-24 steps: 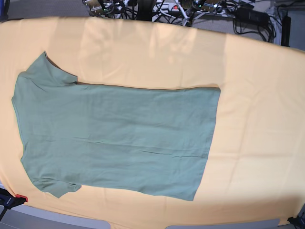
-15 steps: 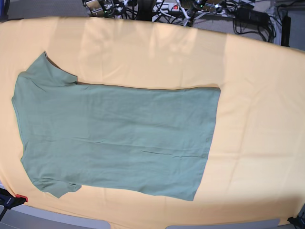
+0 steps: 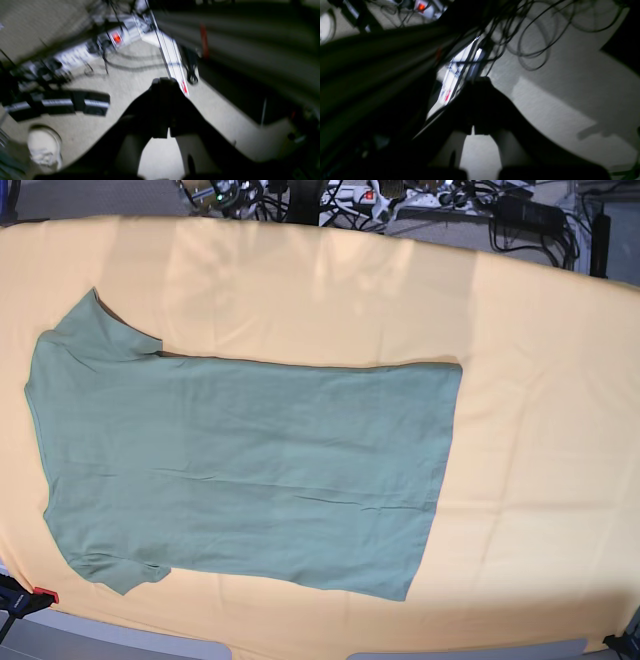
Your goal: Fold the T-shirt properly
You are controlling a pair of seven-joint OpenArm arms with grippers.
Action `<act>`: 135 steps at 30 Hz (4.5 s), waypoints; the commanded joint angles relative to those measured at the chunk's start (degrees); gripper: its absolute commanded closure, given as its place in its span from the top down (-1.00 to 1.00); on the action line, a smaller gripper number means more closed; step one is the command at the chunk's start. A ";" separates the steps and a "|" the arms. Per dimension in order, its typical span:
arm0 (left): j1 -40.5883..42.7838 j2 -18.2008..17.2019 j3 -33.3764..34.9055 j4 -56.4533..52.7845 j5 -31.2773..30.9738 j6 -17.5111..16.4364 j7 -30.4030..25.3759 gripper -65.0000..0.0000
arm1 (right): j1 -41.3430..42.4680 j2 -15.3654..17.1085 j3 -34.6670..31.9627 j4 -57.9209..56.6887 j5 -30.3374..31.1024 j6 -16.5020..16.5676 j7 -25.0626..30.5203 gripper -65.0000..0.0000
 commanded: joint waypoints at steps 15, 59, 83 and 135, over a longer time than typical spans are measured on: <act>14.12 -7.72 0.07 25.03 -2.99 -2.51 10.91 -1.00 | -21.88 4.79 -0.09 27.50 0.28 6.82 -0.17 -1.00; 50.75 -27.67 -36.28 105.42 -9.62 -7.87 28.13 -1.00 | -63.16 17.25 6.91 105.22 -15.58 -19.02 -24.46 -1.00; 19.41 -44.98 -35.45 97.77 -8.07 -15.06 16.00 -1.00 | -37.81 18.16 30.77 105.22 8.57 10.75 -18.05 -1.00; -43.01 -50.34 34.18 69.31 8.66 -6.58 8.63 -1.00 | -26.14 29.83 30.71 83.23 10.67 10.49 -13.35 -0.02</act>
